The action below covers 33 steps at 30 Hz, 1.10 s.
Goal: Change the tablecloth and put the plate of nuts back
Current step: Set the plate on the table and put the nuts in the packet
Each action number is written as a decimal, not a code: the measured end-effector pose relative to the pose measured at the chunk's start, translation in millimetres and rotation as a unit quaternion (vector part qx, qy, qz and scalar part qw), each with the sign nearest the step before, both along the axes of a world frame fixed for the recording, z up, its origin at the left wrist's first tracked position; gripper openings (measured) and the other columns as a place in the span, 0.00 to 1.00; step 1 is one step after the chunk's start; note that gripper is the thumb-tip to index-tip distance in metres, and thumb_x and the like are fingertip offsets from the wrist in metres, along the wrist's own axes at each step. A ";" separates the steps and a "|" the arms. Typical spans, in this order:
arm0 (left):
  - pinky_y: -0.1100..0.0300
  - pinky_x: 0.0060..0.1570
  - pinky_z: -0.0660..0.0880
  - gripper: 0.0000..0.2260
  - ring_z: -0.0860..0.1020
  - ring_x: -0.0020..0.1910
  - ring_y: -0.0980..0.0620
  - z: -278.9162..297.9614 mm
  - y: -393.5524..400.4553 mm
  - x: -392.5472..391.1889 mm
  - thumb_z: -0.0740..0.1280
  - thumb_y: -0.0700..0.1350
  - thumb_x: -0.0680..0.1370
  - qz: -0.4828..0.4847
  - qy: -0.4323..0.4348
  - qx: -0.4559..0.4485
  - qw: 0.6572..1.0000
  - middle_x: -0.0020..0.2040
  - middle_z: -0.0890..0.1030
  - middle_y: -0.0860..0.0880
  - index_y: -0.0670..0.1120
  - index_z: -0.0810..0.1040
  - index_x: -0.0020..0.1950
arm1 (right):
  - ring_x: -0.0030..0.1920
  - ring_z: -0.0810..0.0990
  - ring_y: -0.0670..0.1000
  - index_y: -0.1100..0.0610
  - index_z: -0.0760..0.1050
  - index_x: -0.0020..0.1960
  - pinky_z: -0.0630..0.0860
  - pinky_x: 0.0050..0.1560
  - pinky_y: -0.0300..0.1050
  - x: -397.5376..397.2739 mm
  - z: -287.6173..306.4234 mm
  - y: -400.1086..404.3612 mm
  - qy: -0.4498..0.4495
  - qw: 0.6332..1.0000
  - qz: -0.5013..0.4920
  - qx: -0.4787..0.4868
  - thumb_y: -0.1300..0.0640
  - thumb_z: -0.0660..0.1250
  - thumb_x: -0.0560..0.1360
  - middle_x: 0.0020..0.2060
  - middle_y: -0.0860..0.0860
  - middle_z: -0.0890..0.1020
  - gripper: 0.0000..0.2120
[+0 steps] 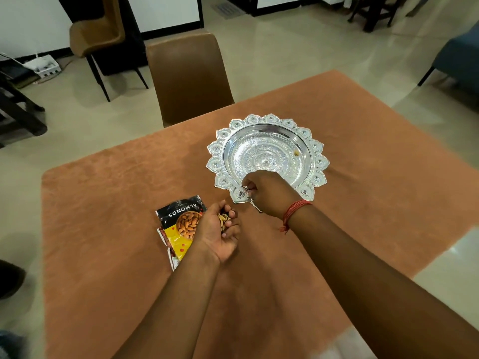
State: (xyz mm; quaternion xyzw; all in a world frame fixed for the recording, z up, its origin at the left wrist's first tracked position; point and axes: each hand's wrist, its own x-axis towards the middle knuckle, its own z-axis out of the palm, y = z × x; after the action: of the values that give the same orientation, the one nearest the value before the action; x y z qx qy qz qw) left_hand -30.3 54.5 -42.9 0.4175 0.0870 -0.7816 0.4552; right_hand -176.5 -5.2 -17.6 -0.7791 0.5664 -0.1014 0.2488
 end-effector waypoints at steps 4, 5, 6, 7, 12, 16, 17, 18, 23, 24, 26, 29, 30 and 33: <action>0.70 0.14 0.52 0.13 0.63 0.20 0.58 1.8 0.0 -3.9 0.59 0.44 0.81 -0.006 -0.002 -0.004 1.000 0.28 0.69 0.50 0.46 0.69 0.36 | 0.50 0.79 0.55 0.61 0.80 0.56 0.76 0.53 0.51 0.2 9.3 5.5 -0.061 0.998 -0.030 -0.014 0.70 0.62 0.75 0.48 0.56 0.82 0.14; 0.70 0.14 0.52 0.13 0.63 0.20 0.58 2.6 -0.1 -4.7 0.59 0.44 0.81 -0.008 -0.004 -0.005 1.000 0.28 0.69 0.49 0.46 0.69 0.36 | 0.50 0.80 0.54 0.61 0.80 0.55 0.76 0.53 0.50 1.7 11.8 8.8 -0.078 0.996 -0.035 -0.023 0.70 0.62 0.75 0.48 0.55 0.82 0.13; 0.70 0.14 0.53 0.13 0.63 0.20 0.58 3.7 -0.3 -5.9 0.59 0.44 0.81 -0.012 -0.007 -0.008 1.000 0.28 0.69 0.49 0.46 0.69 0.36 | 0.49 0.80 0.53 0.60 0.80 0.55 0.76 0.53 0.49 3.4 14.5 12.4 -0.098 0.994 -0.037 -0.032 0.70 0.62 0.76 0.48 0.55 0.82 0.12; 0.70 0.14 0.53 0.13 0.63 0.21 0.58 4.3 -0.8 -7.1 0.59 0.44 0.81 -0.016 -0.012 -0.010 1.000 0.28 0.69 0.49 0.46 0.69 0.36 | 0.49 0.80 0.52 0.59 0.79 0.55 0.77 0.53 0.48 5.9 17.6 17.2 -0.120 0.992 -0.033 -0.038 0.69 0.63 0.76 0.48 0.53 0.81 0.12; 0.69 0.14 0.54 0.14 0.65 0.20 0.58 8.7 -4.1 -16.1 0.59 0.45 0.81 -0.031 -0.030 -0.011 0.999 0.27 0.71 0.49 0.45 0.70 0.35 | 0.49 0.79 0.51 0.57 0.79 0.55 0.78 0.49 0.49 14.7 25.4 33.9 -0.141 0.987 0.010 -0.076 0.69 0.65 0.74 0.49 0.52 0.79 0.13; 0.69 0.13 0.54 0.14 0.63 0.20 0.58 5.6 -5.9 -11.4 0.59 0.44 0.81 -0.016 -0.010 -0.002 1.000 0.28 0.69 0.49 0.45 0.68 0.35 | 0.50 0.80 0.53 0.58 0.80 0.54 0.76 0.54 0.52 -8.1 16.8 24.7 -0.151 0.979 -0.094 -0.098 0.69 0.63 0.75 0.49 0.54 0.81 0.12; 0.69 0.13 0.54 0.14 0.63 0.20 0.58 3.6 -5.5 -8.1 0.59 0.44 0.81 -0.010 -0.010 -0.001 1.000 0.28 0.69 0.49 0.45 0.68 0.35 | 0.50 0.80 0.52 0.59 0.80 0.53 0.76 0.55 0.51 -17.1 13.6 22.2 -0.171 0.972 -0.134 -0.093 0.69 0.64 0.76 0.49 0.54 0.82 0.11; 0.69 0.13 0.54 0.14 0.63 0.19 0.57 1.9 -5.0 -5.4 0.59 0.44 0.81 -0.005 -0.012 0.002 1.000 0.28 0.69 0.49 0.45 0.68 0.35 | 0.50 0.80 0.52 0.58 0.81 0.53 0.76 0.56 0.50 -26.0 10.8 19.4 -0.178 0.966 -0.164 -0.092 0.69 0.64 0.76 0.49 0.53 0.82 0.11; 0.68 0.13 0.54 0.15 0.63 0.19 0.57 -4.9 0.0 3.7 0.59 0.44 0.81 0.019 -0.020 0.020 0.999 0.27 0.69 0.49 0.45 0.69 0.34 | 0.53 0.80 0.52 0.57 0.81 0.54 0.76 0.58 0.48 -45.2 -0.4 4.8 -0.120 0.971 -0.181 -0.103 0.66 0.64 0.77 0.51 0.53 0.82 0.10; 0.68 0.13 0.54 0.15 0.63 0.19 0.57 -5.9 0.5 4.5 0.59 0.44 0.81 0.022 -0.022 0.022 0.999 0.27 0.69 0.49 0.45 0.69 0.34 | 0.54 0.80 0.53 0.58 0.81 0.55 0.75 0.58 0.48 -43.8 -0.9 1.3 -0.105 0.976 -0.167 -0.097 0.65 0.64 0.78 0.52 0.54 0.82 0.10; 0.69 0.13 0.54 0.15 0.63 0.19 0.57 -7.3 1.4 6.1 0.58 0.44 0.81 0.025 -0.025 0.021 0.999 0.27 0.69 0.49 0.45 0.69 0.34 | 0.55 0.79 0.55 0.60 0.80 0.57 0.74 0.59 0.51 -36.5 3.1 -3.5 -0.062 0.988 -0.119 -0.075 0.63 0.64 0.79 0.54 0.56 0.81 0.10; 0.68 0.13 0.54 0.15 0.62 0.19 0.57 -9.2 2.4 12.9 0.57 0.44 0.81 0.040 -0.031 0.017 0.999 0.28 0.68 0.50 0.45 0.68 0.34 | 0.54 0.79 0.53 0.58 0.81 0.57 0.73 0.55 0.46 -13.8 21.5 2.6 -0.066 0.994 -0.039 -0.073 0.61 0.63 0.80 0.53 0.54 0.82 0.10; 0.68 0.13 0.54 0.15 0.62 0.19 0.57 -10.4 2.7 16.2 0.57 0.43 0.81 0.046 -0.035 0.017 0.998 0.28 0.68 0.50 0.45 0.68 0.34 | 0.51 0.79 0.52 0.58 0.82 0.55 0.73 0.52 0.44 -5.0 26.1 9.6 -0.088 0.994 -0.008 -0.068 0.61 0.63 0.79 0.50 0.53 0.83 0.10; 0.68 0.13 0.55 0.14 0.62 0.20 0.57 -14.8 5.1 26.1 0.57 0.44 0.82 0.065 -0.047 0.024 0.996 0.30 0.68 0.50 0.46 0.68 0.36 | 0.45 0.80 0.55 0.57 0.82 0.49 0.74 0.44 0.45 18.1 18.6 47.6 -0.027 0.994 0.102 -0.023 0.61 0.64 0.76 0.44 0.55 0.84 0.08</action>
State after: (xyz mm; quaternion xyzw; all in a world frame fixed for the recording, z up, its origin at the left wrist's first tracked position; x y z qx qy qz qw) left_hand -4.2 59.6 -57.7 0.4583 0.1106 -0.7276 0.4984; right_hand -158.3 42.4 1.0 -0.8354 0.4744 -0.1090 0.2552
